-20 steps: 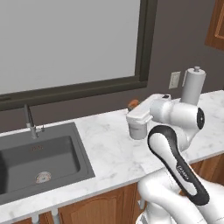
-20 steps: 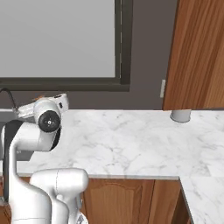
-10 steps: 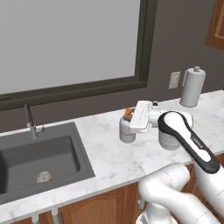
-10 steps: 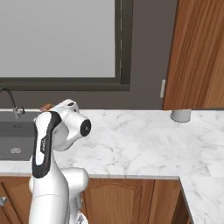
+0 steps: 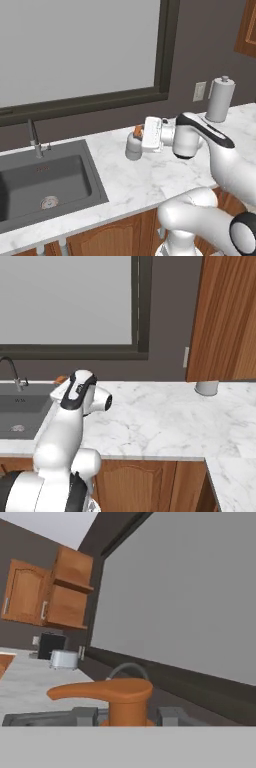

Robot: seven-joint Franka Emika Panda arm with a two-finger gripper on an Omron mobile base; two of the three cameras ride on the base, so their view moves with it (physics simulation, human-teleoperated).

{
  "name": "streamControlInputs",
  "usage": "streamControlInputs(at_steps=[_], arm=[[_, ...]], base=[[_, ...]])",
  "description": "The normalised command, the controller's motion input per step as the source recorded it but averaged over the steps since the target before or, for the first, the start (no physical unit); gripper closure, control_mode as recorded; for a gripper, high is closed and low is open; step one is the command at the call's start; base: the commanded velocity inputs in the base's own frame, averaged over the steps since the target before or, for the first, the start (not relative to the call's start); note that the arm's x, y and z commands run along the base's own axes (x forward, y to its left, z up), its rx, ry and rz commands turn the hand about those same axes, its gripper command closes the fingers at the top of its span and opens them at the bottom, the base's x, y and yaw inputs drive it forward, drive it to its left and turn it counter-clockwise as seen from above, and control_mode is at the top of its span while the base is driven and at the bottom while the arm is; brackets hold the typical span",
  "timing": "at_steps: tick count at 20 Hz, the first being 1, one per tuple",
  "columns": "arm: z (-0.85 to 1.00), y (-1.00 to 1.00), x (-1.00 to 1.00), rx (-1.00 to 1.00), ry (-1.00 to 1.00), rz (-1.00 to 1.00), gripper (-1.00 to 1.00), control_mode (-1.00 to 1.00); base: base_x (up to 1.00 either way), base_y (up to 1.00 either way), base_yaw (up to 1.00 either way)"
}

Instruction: Locate and retrieve the spray and soap dispenser from the cabinet. Place them next to the sink.

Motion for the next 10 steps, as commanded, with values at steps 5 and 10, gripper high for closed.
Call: streamControlInputs(at_steps=[5, 10], arm=[[-0.03, 0.18, 0.35, -0.01, 0.17, 0.07, 1.00, -1.00], [-0.08, 0.16, 0.27, 0.00, 0.05, 0.06, 1.00, -1.00]], base=[[0.00, 0.00, 0.00], [0.00, 0.00, 0.00]])
